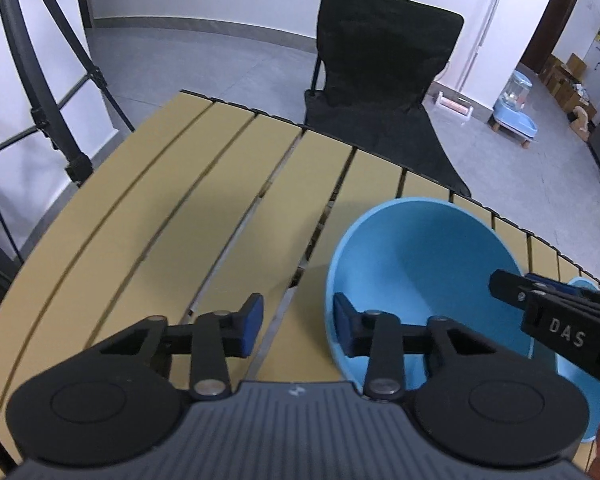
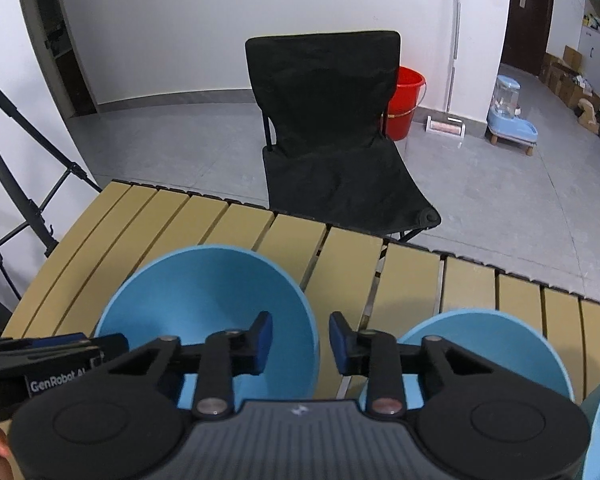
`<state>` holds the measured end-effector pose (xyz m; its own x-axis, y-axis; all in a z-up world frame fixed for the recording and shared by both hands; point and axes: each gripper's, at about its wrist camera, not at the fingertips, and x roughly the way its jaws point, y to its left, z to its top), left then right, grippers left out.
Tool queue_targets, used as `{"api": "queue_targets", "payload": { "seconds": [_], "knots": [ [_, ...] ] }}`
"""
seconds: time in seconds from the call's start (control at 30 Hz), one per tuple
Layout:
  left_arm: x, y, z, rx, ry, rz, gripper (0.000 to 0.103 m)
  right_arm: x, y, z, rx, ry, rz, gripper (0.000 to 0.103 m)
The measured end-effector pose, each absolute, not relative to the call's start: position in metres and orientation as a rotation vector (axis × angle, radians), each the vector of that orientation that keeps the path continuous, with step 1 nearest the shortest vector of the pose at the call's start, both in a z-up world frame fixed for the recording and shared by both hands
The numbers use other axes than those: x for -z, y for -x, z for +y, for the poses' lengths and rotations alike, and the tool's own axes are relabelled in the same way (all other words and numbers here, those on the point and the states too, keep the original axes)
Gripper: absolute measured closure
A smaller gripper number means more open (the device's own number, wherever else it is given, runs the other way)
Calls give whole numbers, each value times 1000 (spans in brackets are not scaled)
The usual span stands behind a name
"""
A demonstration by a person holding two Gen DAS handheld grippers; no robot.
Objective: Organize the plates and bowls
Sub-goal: 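Close both grippers on the rim of one light-blue bowl, then lift the blue bowl with both grippers and carry it toward the plate stack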
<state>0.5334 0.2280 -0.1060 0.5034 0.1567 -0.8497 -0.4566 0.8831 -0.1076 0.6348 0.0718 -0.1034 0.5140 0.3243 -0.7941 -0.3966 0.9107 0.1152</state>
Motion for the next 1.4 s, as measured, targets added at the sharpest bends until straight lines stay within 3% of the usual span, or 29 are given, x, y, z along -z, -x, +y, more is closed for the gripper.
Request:
{"api": "queue_targets", "payload": {
  "seconds": [0.03,0.1,0.17,0.77,1.4],
  "knots": [
    [107,-534,227,-375,344,978,70,105,-635,72,-437,77,941,82],
    [108,-534,225,-361,343,982,87,108,-635,73,-444,72,951,84],
    [110,-534,223,-355,338,986,94,110,-633,72,-457,63,954,94],
    [81,-499,215,-349,315,925,95,91,-597,54,-469,-30,910,98],
    [35,-415,211,-323,263,861,95,48,-504,46,-496,-39,818,97]
  ]
}}
